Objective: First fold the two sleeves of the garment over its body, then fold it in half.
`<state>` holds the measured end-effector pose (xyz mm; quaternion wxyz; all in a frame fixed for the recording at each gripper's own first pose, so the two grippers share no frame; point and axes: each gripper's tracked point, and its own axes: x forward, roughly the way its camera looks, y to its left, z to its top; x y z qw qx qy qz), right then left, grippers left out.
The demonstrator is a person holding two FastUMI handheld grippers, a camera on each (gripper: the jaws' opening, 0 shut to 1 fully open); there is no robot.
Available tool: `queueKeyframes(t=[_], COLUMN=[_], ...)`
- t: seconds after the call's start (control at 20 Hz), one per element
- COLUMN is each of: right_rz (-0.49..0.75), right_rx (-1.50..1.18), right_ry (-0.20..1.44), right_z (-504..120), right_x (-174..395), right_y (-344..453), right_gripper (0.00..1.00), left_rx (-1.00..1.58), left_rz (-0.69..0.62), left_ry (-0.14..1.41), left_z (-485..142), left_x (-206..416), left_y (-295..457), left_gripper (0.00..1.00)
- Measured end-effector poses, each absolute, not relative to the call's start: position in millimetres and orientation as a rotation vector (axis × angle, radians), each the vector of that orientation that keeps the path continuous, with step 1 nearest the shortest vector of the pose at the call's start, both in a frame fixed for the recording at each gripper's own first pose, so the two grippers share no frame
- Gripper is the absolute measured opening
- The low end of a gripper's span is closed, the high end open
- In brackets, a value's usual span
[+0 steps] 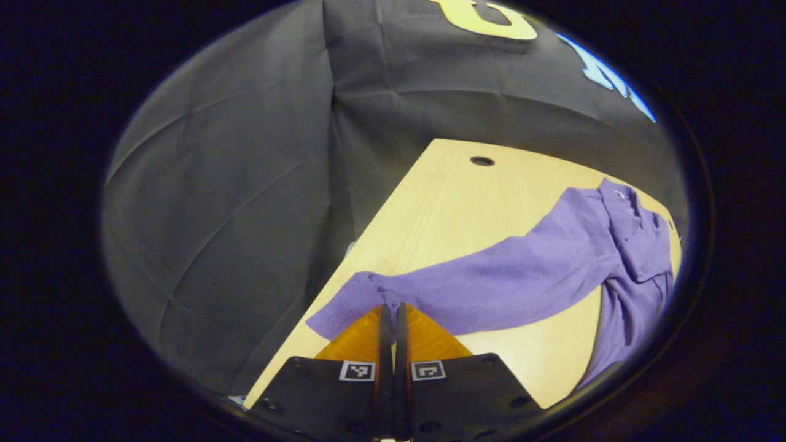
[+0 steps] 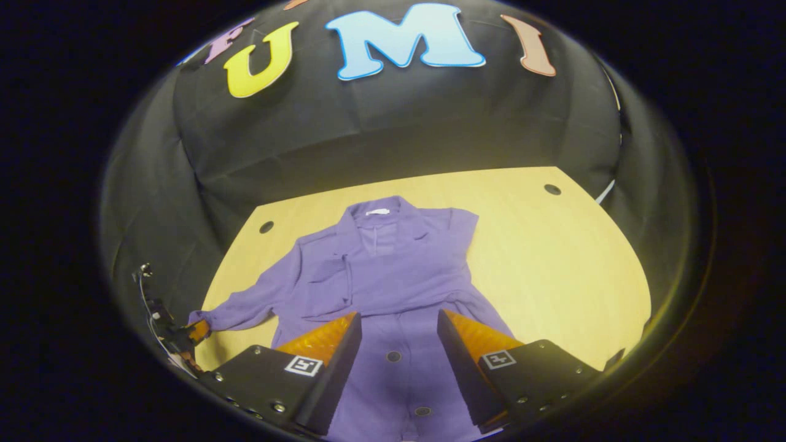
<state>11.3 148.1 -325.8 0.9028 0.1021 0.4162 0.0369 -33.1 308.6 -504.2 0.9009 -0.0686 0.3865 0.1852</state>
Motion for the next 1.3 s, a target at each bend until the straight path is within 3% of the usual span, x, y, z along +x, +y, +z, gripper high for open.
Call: queueKeyframes(t=[0.5,1.3], right_rz=[0.052,-0.085], right_rx=[0.271,0.378], right_ry=[0.843,0.851], right_z=[-326,-335], right_x=[5,-41], right_y=[124,3], right_gripper=[0.79,0.79], left_rx=[-0.098,-0.076], left_rz=[0.153,-0.301], left_ry=[0.651,0.568], left_z=[-414,-353], left_x=[45,147], left_y=[189,-149], left_gripper=[0.07,0.07])
